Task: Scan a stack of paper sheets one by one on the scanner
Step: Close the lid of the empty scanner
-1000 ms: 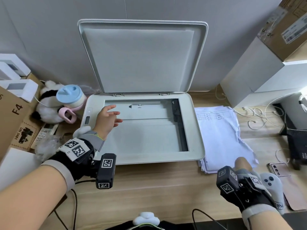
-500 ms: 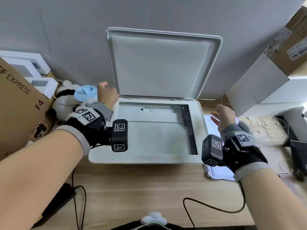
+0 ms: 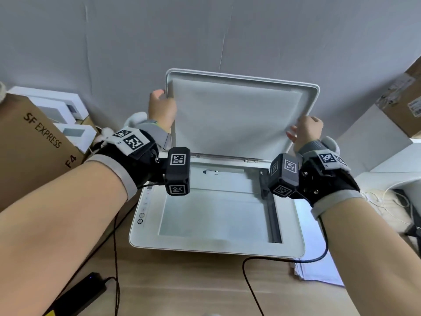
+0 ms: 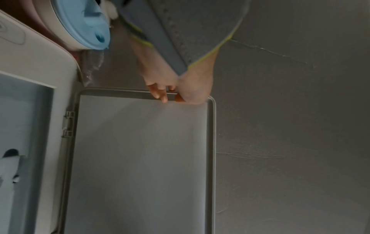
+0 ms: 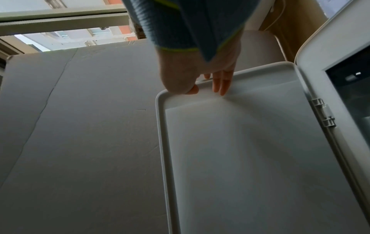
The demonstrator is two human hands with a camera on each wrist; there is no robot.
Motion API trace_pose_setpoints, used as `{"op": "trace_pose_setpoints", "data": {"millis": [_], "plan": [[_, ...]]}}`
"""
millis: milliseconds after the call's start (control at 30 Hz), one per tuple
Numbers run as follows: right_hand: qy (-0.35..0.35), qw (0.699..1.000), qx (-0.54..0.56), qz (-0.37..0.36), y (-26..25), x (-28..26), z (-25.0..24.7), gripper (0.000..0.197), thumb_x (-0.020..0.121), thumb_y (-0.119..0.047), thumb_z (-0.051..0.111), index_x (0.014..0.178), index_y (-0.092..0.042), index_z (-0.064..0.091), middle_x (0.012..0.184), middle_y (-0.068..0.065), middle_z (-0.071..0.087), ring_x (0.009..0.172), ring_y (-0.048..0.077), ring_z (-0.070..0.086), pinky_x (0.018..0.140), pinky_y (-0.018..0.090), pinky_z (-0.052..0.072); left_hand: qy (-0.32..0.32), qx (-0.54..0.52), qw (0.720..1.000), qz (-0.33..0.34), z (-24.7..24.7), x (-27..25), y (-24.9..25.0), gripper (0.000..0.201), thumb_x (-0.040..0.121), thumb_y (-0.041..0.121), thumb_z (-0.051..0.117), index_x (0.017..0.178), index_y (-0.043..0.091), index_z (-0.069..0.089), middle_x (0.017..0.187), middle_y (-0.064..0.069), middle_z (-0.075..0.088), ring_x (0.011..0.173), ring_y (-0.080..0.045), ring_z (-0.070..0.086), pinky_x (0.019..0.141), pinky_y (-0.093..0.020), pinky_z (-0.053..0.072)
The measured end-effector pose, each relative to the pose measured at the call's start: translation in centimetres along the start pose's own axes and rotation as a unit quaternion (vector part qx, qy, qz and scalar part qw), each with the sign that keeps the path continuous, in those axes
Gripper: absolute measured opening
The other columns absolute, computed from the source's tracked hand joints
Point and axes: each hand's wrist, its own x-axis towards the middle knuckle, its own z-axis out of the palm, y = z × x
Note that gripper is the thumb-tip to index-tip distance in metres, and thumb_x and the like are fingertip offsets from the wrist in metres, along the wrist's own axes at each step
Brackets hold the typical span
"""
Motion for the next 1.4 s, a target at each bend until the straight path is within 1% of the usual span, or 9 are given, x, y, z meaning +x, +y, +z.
{"op": "trace_pose_setpoints", "data": {"millis": [133,233,333,400,533,633,767,1067,1400], "plan": [[-0.036,0.999,0.040,-0.010,-0.2,-1.1,-1.7,0.018,0.097,-0.021,0.034,0.092,-0.015,0.051,0.080,-0.001,0.052,0.068,0.011,0.052,0.056,0.023,0.050,0.048,-0.058,0.995,-0.064,-1.6,-0.3,0.0,0.029,0.092,0.019,0.033,0.067,0.015,0.047,0.077,-0.008,0.058,0.058,-0.024,0.055,0.045,-0.022,0.035],[-0.053,0.995,0.078,0.036,0.6,-1.9,-4.2,0.032,0.098,-0.033,0.030,0.096,-0.010,0.051,0.082,0.005,0.060,0.069,0.015,0.057,0.066,0.026,0.049,0.058,-0.129,0.980,-0.142,-3.6,-1.0,-0.5,0.047,0.097,0.037,0.025,0.066,0.010,0.048,0.064,-0.006,0.058,0.052,-0.018,0.050,0.049,-0.023,0.040],[-0.106,0.986,0.110,0.073,2.0,-2.6,-7.3,0.036,0.095,-0.034,0.033,0.099,-0.006,0.055,0.091,0.009,0.061,0.081,0.018,0.061,0.070,0.029,0.050,0.001,-0.118,0.970,-0.215,-5.7,-2.5,-1.5,0.033,0.094,0.019,0.029,0.067,0.010,0.045,0.053,-0.007,0.055,0.057,-0.018,0.048,0.054,-0.027,0.046],[-0.148,0.976,0.123,0.099,3.0,-3.2,-9.5,0.037,0.094,-0.032,0.037,0.107,-0.004,0.057,0.096,0.010,0.061,0.089,0.019,0.061,0.078,0.030,0.053,-0.046,-0.073,0.967,-0.241,-6.8,-3.8,-2.6,0.025,0.092,0.008,0.035,0.070,0.009,0.045,0.063,-0.008,0.052,0.059,-0.017,0.050,0.054,-0.027,0.052],[-0.210,0.965,0.041,0.154,5.0,-4.9,-12.6,0.030,0.092,-0.034,0.039,0.083,-0.012,0.058,0.076,0.003,0.062,0.057,0.013,0.063,0.051,0.016,0.050,-0.096,-0.027,0.954,-0.283,-8.0,-5.4,-5.4,0.022,0.095,0.007,0.042,0.074,0.006,0.046,0.073,-0.006,0.058,0.045,-0.009,0.054,0.039,-0.014,0.046],[-0.195,0.968,-0.034,0.151,6.8,-5.4,-13.9,0.027,0.094,-0.034,0.040,0.088,-0.014,0.056,0.093,0.004,0.059,0.067,0.017,0.059,0.057,0.024,0.046,-0.095,0.000,0.942,-0.321,-8.6,-6.5,-7.6,0.009,0.093,0.010,0.049,0.084,0.008,0.049,0.087,-0.007,0.051,0.064,-0.014,0.049,0.038,-0.019,0.049],[-0.183,0.963,-0.085,0.177,8.7,-6.2,-14.4,0.022,0.094,-0.031,0.043,0.090,-0.012,0.055,0.094,0.007,0.057,0.074,0.023,0.054,0.064,0.030,0.043,-0.107,0.022,0.946,-0.304,-8.0,-7.9,-9.6,0.023,0.092,0.010,0.049,0.114,0.014,0.048,0.084,-0.006,0.050,0.071,-0.015,0.052,0.052,-0.024,0.052],[-0.175,0.947,-0.222,0.154,10.3,-7.3,-13.5,0.016,0.092,-0.030,0.049,0.084,-0.018,0.057,0.101,0.004,0.056,0.081,0.021,0.054,0.070,0.031,0.043,-0.120,0.133,0.954,-0.242,-5.8,-8.7,-13.0,0.033,0.081,0.018,0.055,0.109,0.001,0.056,0.097,-0.012,0.056,0.089,-0.025,0.053,0.081,-0.033,0.042],[-0.186,0.943,-0.242,0.136,11.0,-8.3,-12.9,0.016,0.094,-0.019,0.046,0.084,-0.014,0.057,0.084,0.003,0.064,0.073,0.016,0.056,0.068,0.027,0.042,-0.138,0.231,0.950,-0.160,-5.6,-10.7,-13.4,0.016,0.091,0.009,0.048,0.090,0.000,0.061,0.100,-0.018,0.058,0.095,-0.030,0.052,0.081,-0.030,0.038]]}}
